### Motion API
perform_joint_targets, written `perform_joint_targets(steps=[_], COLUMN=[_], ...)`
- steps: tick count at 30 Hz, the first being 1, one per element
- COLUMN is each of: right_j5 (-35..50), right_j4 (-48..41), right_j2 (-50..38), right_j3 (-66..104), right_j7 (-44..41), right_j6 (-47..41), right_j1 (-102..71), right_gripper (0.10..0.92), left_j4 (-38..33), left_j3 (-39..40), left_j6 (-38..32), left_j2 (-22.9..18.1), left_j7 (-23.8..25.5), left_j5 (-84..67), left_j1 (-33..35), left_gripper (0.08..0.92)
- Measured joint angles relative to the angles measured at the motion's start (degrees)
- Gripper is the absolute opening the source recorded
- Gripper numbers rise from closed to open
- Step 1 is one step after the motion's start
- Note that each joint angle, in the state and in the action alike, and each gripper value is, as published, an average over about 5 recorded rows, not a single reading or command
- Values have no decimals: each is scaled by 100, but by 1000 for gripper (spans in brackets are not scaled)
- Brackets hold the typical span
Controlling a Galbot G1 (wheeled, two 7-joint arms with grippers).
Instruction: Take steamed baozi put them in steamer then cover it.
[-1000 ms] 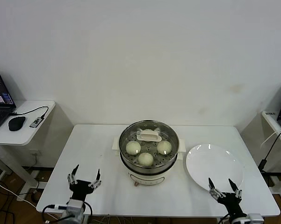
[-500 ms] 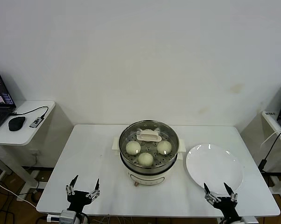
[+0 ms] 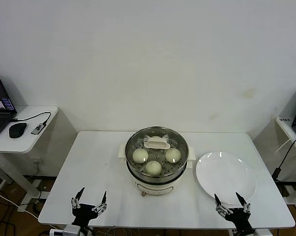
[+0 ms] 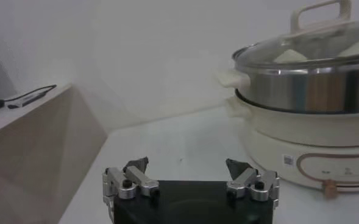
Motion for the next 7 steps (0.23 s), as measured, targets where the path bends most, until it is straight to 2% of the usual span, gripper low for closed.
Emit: perform_joint_targets(steps=[7], right_j5=[-87], right_j4=[3], right_j2=[36], right_j3=[44], right_j7=[-51], right_j6=[-1], right_j1=[-11], right_gripper=[823], left_j4=[5], left_j3=[2], left_j6=[-28], left_j2=[-12], left_j7=[8], left_j5=[34], left_j1=[-1], left_gripper=[823])
